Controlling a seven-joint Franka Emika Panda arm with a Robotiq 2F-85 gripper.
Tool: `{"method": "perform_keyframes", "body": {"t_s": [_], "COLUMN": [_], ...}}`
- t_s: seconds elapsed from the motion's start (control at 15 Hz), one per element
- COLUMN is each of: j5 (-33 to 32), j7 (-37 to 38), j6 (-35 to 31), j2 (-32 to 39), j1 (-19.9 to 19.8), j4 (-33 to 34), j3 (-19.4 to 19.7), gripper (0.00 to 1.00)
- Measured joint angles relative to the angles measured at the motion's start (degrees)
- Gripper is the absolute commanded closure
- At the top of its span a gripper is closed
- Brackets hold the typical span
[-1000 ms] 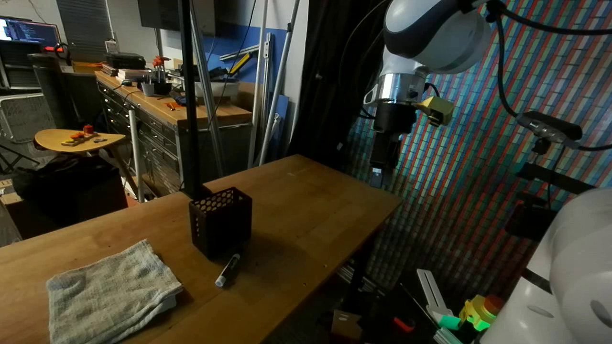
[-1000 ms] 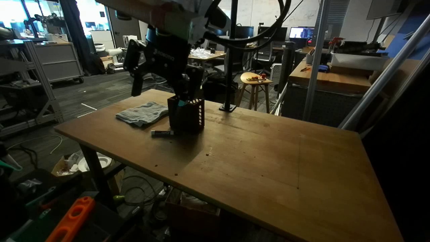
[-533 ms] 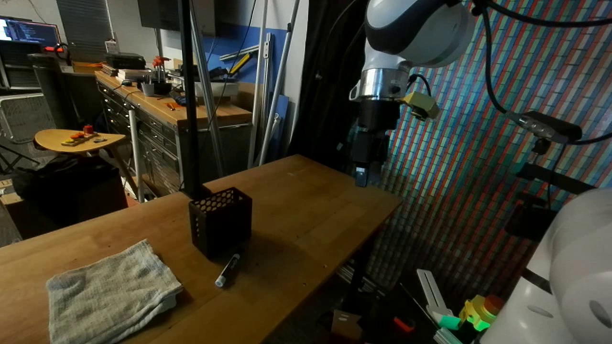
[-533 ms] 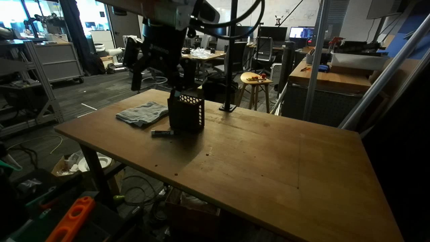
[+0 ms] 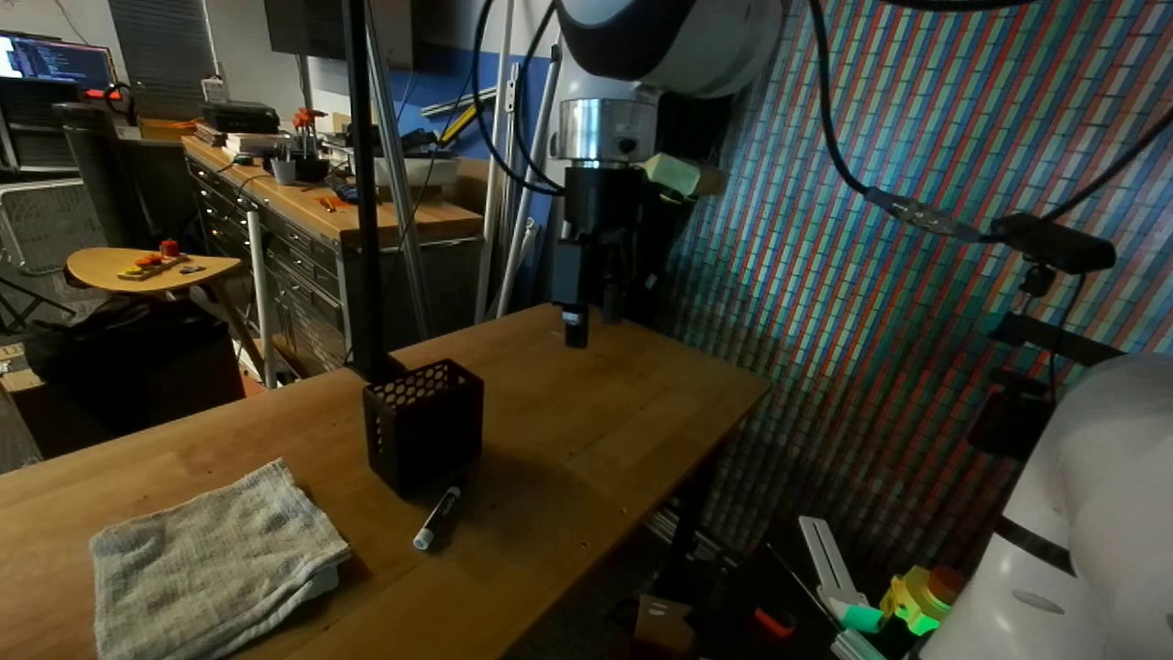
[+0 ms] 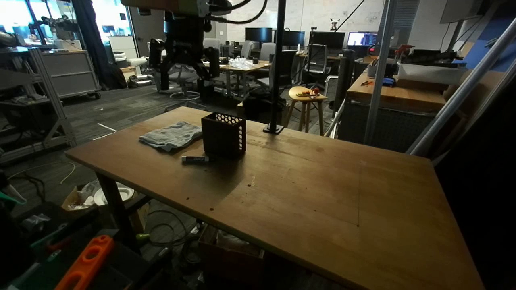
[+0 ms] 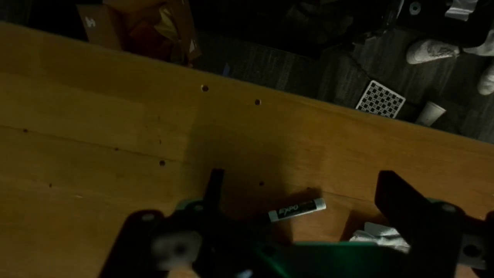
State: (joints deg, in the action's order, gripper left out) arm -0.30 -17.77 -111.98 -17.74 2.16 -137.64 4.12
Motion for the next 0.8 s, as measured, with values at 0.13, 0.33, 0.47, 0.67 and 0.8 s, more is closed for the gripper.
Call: {"method": "perform_keyframes", "body": {"t_s": [0.13, 0.33, 0.47, 0.67, 0.8], "j5": [0.0, -0.2, -0.6, -1.3, -1.9], "j7": [0.2, 0.3, 0.2, 0.0, -0.6], "j6": [-1.4, -3.5, -4.2, -4.2, -4.2], "j2": [4.0, 11.1, 16.0, 22.7, 26.6], "j1": [1.2, 2.7, 3.4, 4.2, 4.8], "j4": [3.6, 10.6, 15.6, 22.7, 27.0], "j3": [-2.0, -4.8, -6.5, -8.7, -9.9], "gripper": [0.0, 0.0, 0.0, 0.0, 0.0]}}
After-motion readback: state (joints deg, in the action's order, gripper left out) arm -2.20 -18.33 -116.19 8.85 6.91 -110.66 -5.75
